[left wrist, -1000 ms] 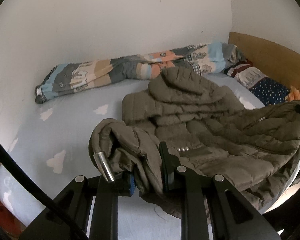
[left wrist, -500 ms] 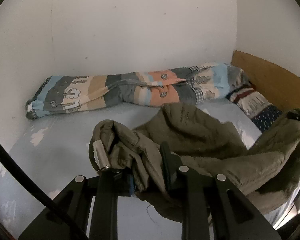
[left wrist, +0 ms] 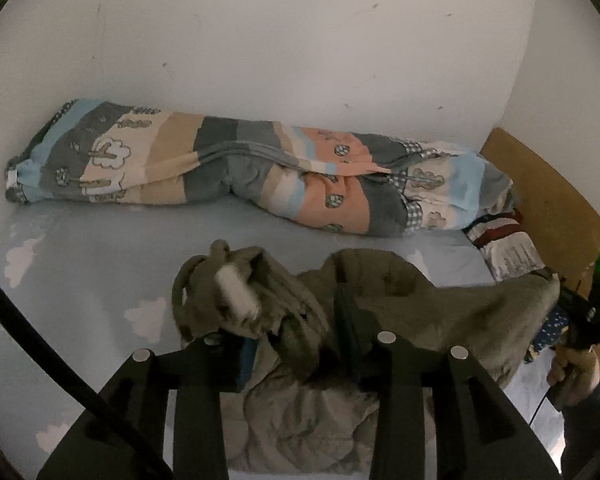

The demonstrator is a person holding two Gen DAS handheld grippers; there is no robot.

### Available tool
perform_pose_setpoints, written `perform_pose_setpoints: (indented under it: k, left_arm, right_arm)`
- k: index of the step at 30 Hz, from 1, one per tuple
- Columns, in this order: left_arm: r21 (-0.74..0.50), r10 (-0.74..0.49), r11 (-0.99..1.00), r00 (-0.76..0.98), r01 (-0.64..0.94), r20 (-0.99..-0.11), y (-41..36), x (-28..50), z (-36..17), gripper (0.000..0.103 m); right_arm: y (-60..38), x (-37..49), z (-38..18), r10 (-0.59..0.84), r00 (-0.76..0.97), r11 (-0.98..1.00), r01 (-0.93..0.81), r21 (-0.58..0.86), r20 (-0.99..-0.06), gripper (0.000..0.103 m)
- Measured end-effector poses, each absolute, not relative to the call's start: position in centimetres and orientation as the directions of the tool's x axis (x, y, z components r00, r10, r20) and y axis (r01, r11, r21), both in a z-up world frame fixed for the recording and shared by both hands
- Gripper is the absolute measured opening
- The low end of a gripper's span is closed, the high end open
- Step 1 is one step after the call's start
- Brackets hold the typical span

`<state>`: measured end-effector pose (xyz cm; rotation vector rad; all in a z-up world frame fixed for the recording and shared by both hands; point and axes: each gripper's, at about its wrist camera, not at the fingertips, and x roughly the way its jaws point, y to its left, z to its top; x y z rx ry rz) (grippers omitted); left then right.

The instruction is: Fold large clothes

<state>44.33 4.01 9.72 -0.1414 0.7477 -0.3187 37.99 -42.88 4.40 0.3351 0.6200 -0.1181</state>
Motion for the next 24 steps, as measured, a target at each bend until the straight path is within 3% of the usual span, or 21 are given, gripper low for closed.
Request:
perform_pose_setpoints:
  k: [7,11,14,21,24]
  left_arm:
    - [-0.214,-0.319,0.948,0.727,0.236,-0.608,5.0,45.3,8.6,0.042]
    - [-0.092,-0.213,0.976,0.783,0.196,-0.584,5.2,44.6,8.0,0.047]
    - [-0.076,-0.237,0.968,0.775,0.239,-0.586,4.5,44.1,7.2,0.047]
    - [-0.059,-0.359,0.896,0.638,0.44,-0.682,-5.0,42.2,-1.4,0.047]
    - [-0.043,-0.352,0.884,0.605,0.465,-0.714,-9.0,44.0,-2.7,0.047]
  right_arm:
    - [-44.5,44.9,0.4,-0.052,0.755,0.931,0.273,0.242,-0.653,0.015]
    - [-44.8,47.6,-1.7,-0.073,0.724,0.933,0.292,0.21,-0.686,0.015]
    - [-44.8,48.9,-3.0,-0.088,0.704,0.932,0.307,0.19,-0.705,0.015]
    - [-45.9,51.0,-5.9,-0.089,0.655,0.916,0.349,0.197,-0.75,0.015]
    - [-46.6,50.6,-5.9,-0.039,0.666,0.899,0.349,0.265,-0.745,0.021]
